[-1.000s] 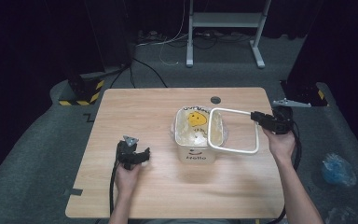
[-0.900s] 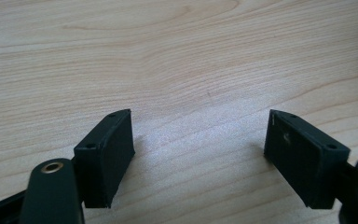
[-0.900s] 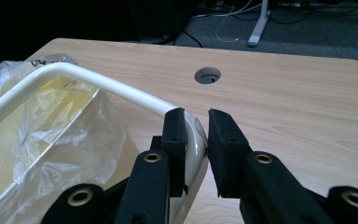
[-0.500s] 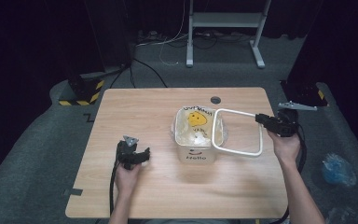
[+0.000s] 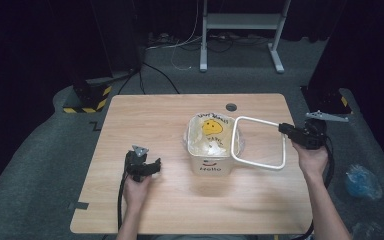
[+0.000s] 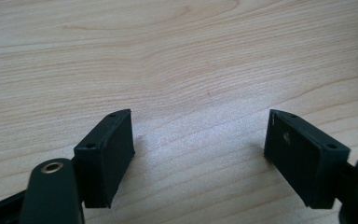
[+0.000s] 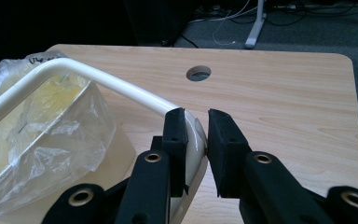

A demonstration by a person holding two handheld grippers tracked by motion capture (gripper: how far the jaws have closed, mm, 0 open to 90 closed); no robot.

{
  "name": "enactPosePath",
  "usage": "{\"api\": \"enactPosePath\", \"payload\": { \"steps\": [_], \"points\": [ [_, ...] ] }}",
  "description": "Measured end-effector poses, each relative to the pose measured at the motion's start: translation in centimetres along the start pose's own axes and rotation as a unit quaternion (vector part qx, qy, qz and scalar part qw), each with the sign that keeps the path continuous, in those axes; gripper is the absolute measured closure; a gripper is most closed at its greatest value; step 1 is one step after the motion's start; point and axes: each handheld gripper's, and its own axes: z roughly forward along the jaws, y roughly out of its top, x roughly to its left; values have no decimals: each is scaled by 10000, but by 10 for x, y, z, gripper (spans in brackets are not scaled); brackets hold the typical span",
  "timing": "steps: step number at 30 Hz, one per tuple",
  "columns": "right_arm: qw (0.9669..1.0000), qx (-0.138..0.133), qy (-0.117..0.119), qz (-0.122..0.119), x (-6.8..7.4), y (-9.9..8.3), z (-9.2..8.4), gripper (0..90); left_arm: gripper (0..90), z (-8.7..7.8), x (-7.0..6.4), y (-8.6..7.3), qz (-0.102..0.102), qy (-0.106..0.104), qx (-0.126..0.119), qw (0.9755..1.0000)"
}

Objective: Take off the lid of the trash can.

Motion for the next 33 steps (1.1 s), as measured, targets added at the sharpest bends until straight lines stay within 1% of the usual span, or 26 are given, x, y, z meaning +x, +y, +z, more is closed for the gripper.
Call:
{"api": "enactPosePath", "payload": {
  "steps": [7,10,13,19,24,28,33],
  "points": [
    [10000,-18,-14,66,-6,-2,-6,776,240,0,0,0,-1,1,-1,10000],
    [10000,0,-54,78,-9,-3,-8,776,240,0,0,0,0,1,0,10000],
    [10000,-14,-81,36,-9,-4,-11,776,240,0,0,0,1,1,0,10000],
    [9999,-31,-90,84,-14,-5,-16,777,240,0,0,0,2,2,1,10000],
    [9999,30,-145,78,-19,-8,-16,778,240,0,0,0,-1,2,1,10000],
    [9997,27,-166,174,-23,-13,-16,778,240,0,0,0,0,2,1,10000],
    [9996,24,-199,196,-27,-17,-17,779,240,0,0,0,-2,3,0,10000]
  ]
}}
